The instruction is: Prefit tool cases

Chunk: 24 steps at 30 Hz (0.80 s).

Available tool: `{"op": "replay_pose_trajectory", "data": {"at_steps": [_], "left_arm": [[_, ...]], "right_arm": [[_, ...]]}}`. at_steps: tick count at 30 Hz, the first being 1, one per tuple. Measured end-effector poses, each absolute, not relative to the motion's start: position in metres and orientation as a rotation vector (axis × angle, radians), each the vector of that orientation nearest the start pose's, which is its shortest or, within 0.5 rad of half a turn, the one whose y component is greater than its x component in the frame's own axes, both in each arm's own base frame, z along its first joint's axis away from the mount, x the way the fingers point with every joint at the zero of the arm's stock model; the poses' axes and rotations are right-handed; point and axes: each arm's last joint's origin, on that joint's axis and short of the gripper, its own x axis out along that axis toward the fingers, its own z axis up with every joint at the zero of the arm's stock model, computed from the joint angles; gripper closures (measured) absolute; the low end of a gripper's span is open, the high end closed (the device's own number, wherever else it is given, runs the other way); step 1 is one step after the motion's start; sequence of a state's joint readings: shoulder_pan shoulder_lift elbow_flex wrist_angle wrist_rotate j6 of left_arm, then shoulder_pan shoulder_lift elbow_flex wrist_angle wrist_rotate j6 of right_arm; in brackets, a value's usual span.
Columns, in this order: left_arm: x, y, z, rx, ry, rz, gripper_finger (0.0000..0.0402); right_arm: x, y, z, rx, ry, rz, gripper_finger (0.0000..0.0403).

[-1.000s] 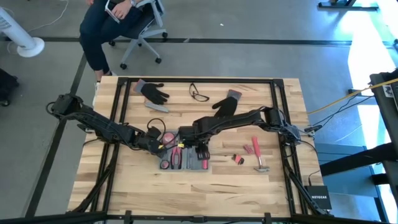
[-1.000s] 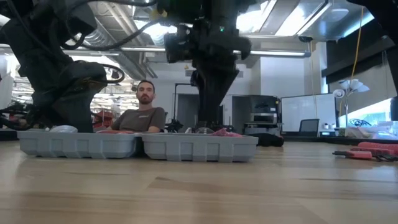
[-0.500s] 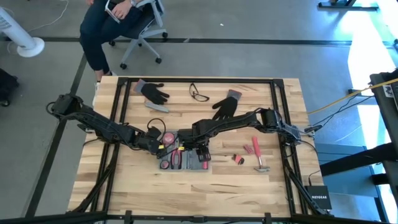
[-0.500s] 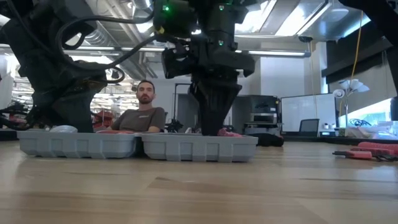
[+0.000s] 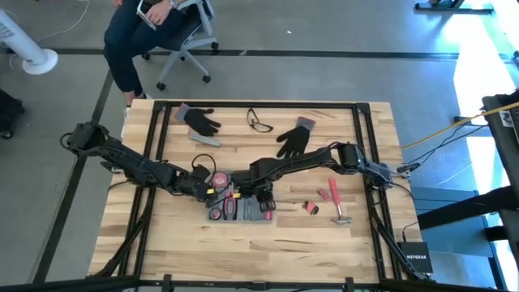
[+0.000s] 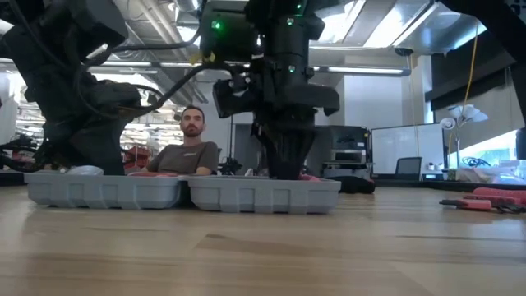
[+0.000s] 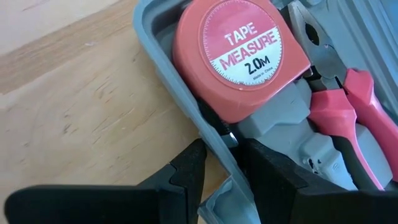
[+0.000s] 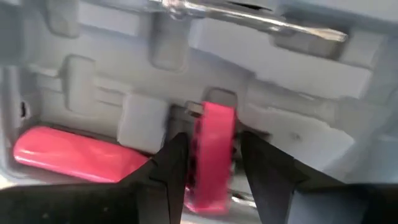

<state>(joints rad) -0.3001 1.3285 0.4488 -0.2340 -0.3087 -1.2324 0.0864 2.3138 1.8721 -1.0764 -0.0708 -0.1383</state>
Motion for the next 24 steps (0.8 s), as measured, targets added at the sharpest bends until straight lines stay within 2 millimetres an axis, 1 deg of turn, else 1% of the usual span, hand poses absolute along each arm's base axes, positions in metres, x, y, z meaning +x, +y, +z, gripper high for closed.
{"op": "replay_pose_trajectory", "data": {"at_steps": [5,7,9,13,15,18,21,23,24], "left_arm": [[0.195,-0.051,0.124,-0.778,0.882,0.636,0.0295],[0.195,-0.051,0.124,-0.778,0.882,0.636,0.0295],[0.195,-0.051,0.124,-0.78,0.882,0.637,0.0295],[0.195,-0.051,0.124,-0.781,0.881,0.637,0.0295],[0.195,-0.051,0.124,-0.78,0.882,0.638,0.0295],[0.195,-0.051,0.124,-0.78,0.882,0.637,0.0295],[0.195,-0.051,0.124,-0.779,0.882,0.637,0.0295],[0.195,-0.051,0.124,-0.778,0.882,0.636,0.0295],[0.195,-0.051,0.124,-0.778,0.882,0.636,0.0295]], "right_arm": [[0.449,0.04,0.151,-0.142,1.507,0.211,0.0258],[0.449,0.04,0.151,-0.143,1.51,0.21,0.0268],[0.449,0.04,0.151,-0.142,1.512,0.21,0.0293],[0.45,0.04,0.157,-0.145,1.509,0.212,0.0368],[0.452,0.039,0.162,-0.138,1.493,0.213,0.0387],[0.455,0.039,0.169,-0.142,1.493,0.219,0.038],[0.458,0.036,0.182,-0.129,1.472,0.237,0.0377],[0.456,0.029,0.187,-0.051,1.488,0.269,0.0383],[0.456,0.025,0.187,0.02,1.493,0.301,0.0386]]}}
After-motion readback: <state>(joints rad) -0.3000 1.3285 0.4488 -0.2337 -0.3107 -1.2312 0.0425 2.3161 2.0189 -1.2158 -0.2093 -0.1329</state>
